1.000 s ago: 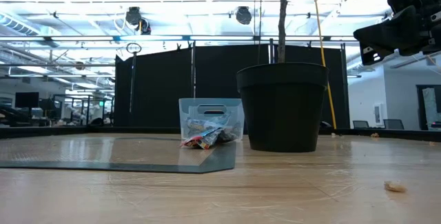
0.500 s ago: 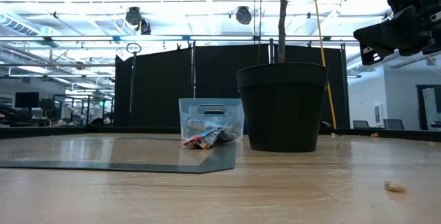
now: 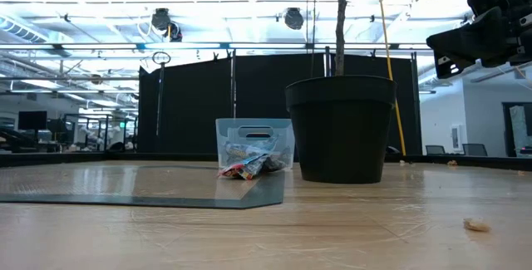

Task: Pick and place Granola Bars by type
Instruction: Put the left red granola bar into the bottom transparent bin, then put the red granola bar into the bottom transparent bin

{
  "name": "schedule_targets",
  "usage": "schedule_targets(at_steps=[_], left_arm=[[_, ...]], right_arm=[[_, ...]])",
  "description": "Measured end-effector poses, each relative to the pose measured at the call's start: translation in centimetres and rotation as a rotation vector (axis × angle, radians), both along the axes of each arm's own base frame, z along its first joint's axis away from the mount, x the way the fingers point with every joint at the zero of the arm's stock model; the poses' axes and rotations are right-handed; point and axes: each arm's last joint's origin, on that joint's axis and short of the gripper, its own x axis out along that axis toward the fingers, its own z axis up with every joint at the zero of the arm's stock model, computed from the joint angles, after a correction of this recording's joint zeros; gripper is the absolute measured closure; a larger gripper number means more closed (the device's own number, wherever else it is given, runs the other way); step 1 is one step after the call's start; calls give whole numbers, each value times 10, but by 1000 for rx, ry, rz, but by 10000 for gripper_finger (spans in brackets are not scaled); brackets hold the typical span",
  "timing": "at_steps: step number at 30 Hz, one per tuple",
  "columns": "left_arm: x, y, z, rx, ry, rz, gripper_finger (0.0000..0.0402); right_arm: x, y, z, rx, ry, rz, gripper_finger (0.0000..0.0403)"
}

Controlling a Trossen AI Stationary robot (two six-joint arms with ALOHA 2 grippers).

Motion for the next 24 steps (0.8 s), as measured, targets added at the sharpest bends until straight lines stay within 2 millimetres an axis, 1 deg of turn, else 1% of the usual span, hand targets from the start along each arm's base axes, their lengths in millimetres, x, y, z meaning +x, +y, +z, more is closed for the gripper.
schedule_targets(at_steps=[7,10,16,18,20,24], left_arm=[[2,-2,0,-27,-16,-41,376],[1,-2,-1,-26,-15,-39,358],[1,-1,0,-2,-23,-35,308],[2,1,0,32,-67,-54,295],[5,2,0,93,-148,-93,284],[17,11,1,290,-362,-270,271]], right_arm=[[0,0,0,0,0,0,403],[0,0,0,0,0,0,403],[0,0,0,0,0,0,403],[0,0,0,0,0,0,403],[0,0,0,0,0,0,403],[0,0,0,0,0,-1,403]])
